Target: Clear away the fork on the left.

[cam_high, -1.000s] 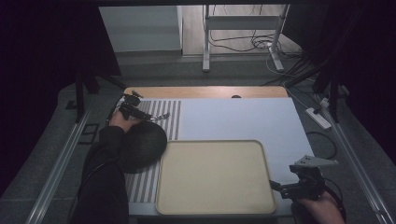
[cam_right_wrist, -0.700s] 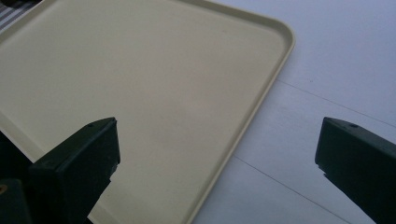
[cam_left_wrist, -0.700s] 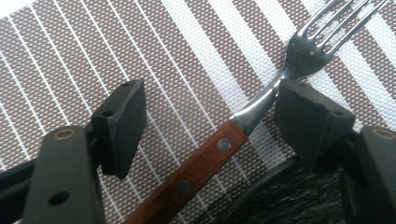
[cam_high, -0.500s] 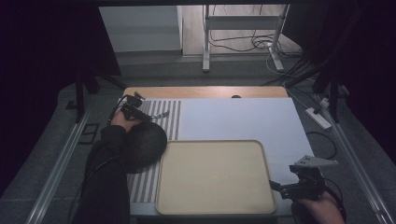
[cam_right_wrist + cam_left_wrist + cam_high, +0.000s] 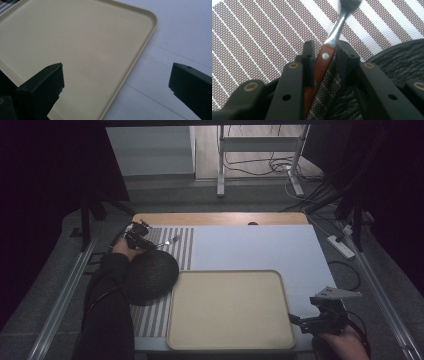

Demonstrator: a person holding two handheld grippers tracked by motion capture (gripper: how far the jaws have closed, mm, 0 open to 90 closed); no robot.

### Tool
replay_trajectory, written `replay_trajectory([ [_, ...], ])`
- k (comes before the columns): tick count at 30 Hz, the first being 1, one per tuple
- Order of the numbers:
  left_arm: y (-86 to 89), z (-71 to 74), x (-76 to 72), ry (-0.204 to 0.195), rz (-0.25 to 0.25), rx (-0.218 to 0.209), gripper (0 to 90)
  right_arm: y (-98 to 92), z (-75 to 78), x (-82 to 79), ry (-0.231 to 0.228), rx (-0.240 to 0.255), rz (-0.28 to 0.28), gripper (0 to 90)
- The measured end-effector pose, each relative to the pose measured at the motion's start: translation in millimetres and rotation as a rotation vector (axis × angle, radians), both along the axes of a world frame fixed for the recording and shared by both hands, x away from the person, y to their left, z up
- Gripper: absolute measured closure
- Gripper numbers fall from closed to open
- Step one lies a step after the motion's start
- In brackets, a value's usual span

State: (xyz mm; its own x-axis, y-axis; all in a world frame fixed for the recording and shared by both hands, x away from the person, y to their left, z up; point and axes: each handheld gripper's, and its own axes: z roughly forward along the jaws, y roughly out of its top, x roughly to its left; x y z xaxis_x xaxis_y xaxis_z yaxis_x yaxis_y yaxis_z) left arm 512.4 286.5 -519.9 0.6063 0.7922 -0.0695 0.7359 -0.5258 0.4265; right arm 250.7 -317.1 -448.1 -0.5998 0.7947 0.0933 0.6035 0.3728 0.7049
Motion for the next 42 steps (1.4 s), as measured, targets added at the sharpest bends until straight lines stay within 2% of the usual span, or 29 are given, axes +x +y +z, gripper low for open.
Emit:
replay_trajectory([
  [5, 0.8, -1.1, -2.0, -0.036, -0.052, 0.018, 72.3, 0.2, -0.2, 0.1, 0.0, 0.0, 0.0, 0.5],
  [6, -0.1, -1.0, -2.4, -0.044, -0.069, 0.039, 73.1, 0.1, -0.1, 0.1, 0.0, -0.001, -0.001, 0.5],
  [8, 0.4, -0.8, -1.5, -0.035, -0.06, 0.036, 78.0, 0.1, -0.1, 0.1, 0.001, -0.001, -0.001, 0.5],
  [14, 4.4, -2.7, -2.5, -0.05, -0.068, 0.01, 78.1, -0.2, -0.2, 0.3, 0.002, 0.004, -0.002, 0.5],
  [15, 4.7, -2.4, -2.3, -0.053, -0.069, 0.017, 78.1, -0.4, -0.2, 0.5, 0.003, 0.004, -0.001, 0.5],
  [16, 4.5, -1.5, -2.6, -0.068, -0.067, 0.041, 78.1, -0.4, -0.2, 0.6, 0.004, 0.005, -0.001, 0.5],
  [17, 5.5, -0.3, -2.4, -0.069, -0.068, 0.044, 78.2, -0.5, -0.2, 0.6, 0.003, 0.005, -0.001, 0.5],
  [19, 6.8, 3.5, -3.3, -0.098, -0.066, 0.073, 78.1, -0.4, -0.3, 0.7, 0.005, 0.006, -0.002, 0.5],
  [22, 10.1, 13.5, -4.9, -0.126, -0.061, 0.095, 78.1, -0.4, -0.4, 1.0, 0.006, 0.006, -0.003, 0.5],
  [27, 14.8, 29.9, -11.9, -0.149, -0.034, 0.103, 78.0, -0.4, -0.4, 0.9, 0.006, 0.004, -0.003, 0.5],
  [28, 15.2, 31.4, -13.7, -0.152, -0.026, 0.094, 78.0, -0.4, -0.4, 0.9, 0.006, 0.004, -0.003, 0.5],
  [29, 15.7, 35.3, -19.7, -0.16, -0.013, 0.065, 78.0, -0.3, -0.3, 0.9, 0.006, 0.003, -0.003, 0.5],
  [30, 15.7, 35.3, -19.7, -0.16, -0.013, 0.065, 78.0, -0.3, -0.3, 0.9, 0.006, 0.003, -0.003, 0.5],
  [31, 15.8, 36.6, -23.4, -0.159, -0.008, 0.04, 78.0, -0.2, -0.3, 0.8, 0.006, 0.003, -0.003, 0.5],
  [38, 8.9, 37.9, -41.6, -0.151, -0.004, -0.029, 78.0, 0.4, -0.3, 0.5, 0.003, -0.002, -0.003, 0.5],
  [39, 7.3, 38.0, -44.1, -0.151, 0.0, -0.026, 78.0, 0.4, -0.3, 0.6, 0.003, -0.002, -0.002, 0.5],
  [42, 2.1, 37.6, -53.0, -0.144, -0.004, -0.052, 78.0, 0.4, -0.3, 0.5, 0.003, -0.002, -0.003, 0.5],
])
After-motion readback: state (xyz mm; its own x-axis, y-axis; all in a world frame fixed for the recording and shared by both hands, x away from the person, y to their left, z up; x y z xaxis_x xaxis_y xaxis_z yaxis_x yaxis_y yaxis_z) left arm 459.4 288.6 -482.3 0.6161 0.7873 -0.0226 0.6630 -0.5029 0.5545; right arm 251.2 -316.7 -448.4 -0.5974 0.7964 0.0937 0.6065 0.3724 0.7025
